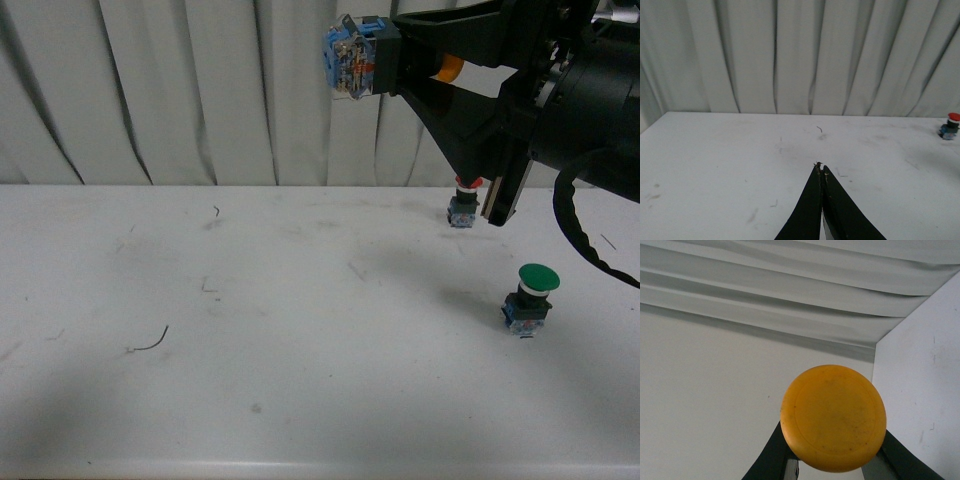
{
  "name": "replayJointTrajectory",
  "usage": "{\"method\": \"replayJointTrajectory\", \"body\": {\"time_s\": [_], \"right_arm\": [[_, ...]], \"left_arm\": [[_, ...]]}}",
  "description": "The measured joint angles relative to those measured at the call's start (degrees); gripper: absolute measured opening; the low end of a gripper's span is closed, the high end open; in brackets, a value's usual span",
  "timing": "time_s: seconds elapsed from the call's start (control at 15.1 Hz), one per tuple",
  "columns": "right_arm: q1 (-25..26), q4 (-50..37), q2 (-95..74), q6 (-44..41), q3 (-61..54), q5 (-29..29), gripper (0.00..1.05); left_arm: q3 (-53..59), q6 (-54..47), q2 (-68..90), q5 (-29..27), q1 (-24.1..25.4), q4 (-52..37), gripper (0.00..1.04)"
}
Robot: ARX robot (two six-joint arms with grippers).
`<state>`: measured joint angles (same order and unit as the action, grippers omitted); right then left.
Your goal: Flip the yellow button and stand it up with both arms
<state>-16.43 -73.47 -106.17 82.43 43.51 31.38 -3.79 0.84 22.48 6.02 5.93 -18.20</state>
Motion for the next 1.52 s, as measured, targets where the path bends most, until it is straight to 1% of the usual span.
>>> {"method": "replayJointTrajectory", "body": {"time_s": [0.07, 0.13, 0.2, 0.33, 0.4, 0.46, 0.73, 0.8, 0.86, 0.99, 1.19, 1.26, 1.33, 1.39, 1.52], "right_arm": [[0.00, 0.00, 0.00, 0.00, 0.00, 0.09, 0.28], [0.11, 0.02, 0.00, 0.00, 0.00, 0.11, 0.28], [0.24, -0.02, 0.02, 0.00, -0.02, 0.17, 0.28], [0.33, 0.09, 0.02, 0.00, -0.02, 0.15, 0.28], [0.33, 0.00, 0.02, 0.00, 0.00, 0.15, 0.28], [0.28, 0.02, 0.02, -0.02, 0.04, 0.15, 0.28], [-0.07, -0.02, 0.02, -0.44, 0.15, 0.20, 0.28], [-0.07, -0.04, 0.02, -0.63, 0.15, 0.42, 0.28], [-0.07, -0.04, 0.02, -0.81, 0.15, 0.39, 0.28], [-0.09, -0.09, 0.02, -1.05, 0.20, 0.37, 0.28], [-0.09, -0.04, 0.02, -1.05, 0.24, 0.35, 0.28], [-0.07, 0.02, 0.02, -1.05, 0.26, 0.37, 0.28], [0.24, 0.00, 0.02, -1.31, 0.26, 0.37, 0.28], [0.87, 0.00, 0.07, -1.97, 0.26, 0.39, 0.28], [4.13, 0.11, 0.70, -6.16, 0.26, 0.13, 0.28]], "left_arm": [[0.57, 0.04, -1.77, -5.01, -4.61, 1.11, 0.02], [0.90, -0.04, -3.17, -5.05, -6.51, 1.86, 0.02], [1.16, -0.02, -4.26, -5.97, -6.14, 2.78, 0.02], [1.73, -0.02, -6.29, -6.08, -5.84, 3.87, 0.02], [3.26, -0.02, -7.32, -6.05, -5.86, 2.47, 0.02], [3.28, -0.04, -9.33, -6.05, -5.95, 5.07, 0.02], [3.28, -0.02, -13.05, -6.03, -5.95, 9.01, 0.02], [3.23, -0.04, -19.02, -5.86, -5.95, 17.94, 0.02], [3.23, -0.04, -22.10, -6.03, -5.95, 17.73, 0.02], [3.23, 0.00, -21.97, -6.05, -5.95, 18.64, 0.03], [3.23, -0.02, -21.97, -6.05, -5.95, 18.45, 0.37], [3.23, -0.02, -21.97, -6.05, -5.95, 18.45, 0.52], [3.23, -0.02, -21.97, -6.05, -5.95, 18.43, 0.63], [3.23, -0.02, -21.97, -6.05, -5.95, 18.43, 0.76], [3.23, -0.04, -21.97, -6.05, -5.95, 18.43, 0.99]]}}
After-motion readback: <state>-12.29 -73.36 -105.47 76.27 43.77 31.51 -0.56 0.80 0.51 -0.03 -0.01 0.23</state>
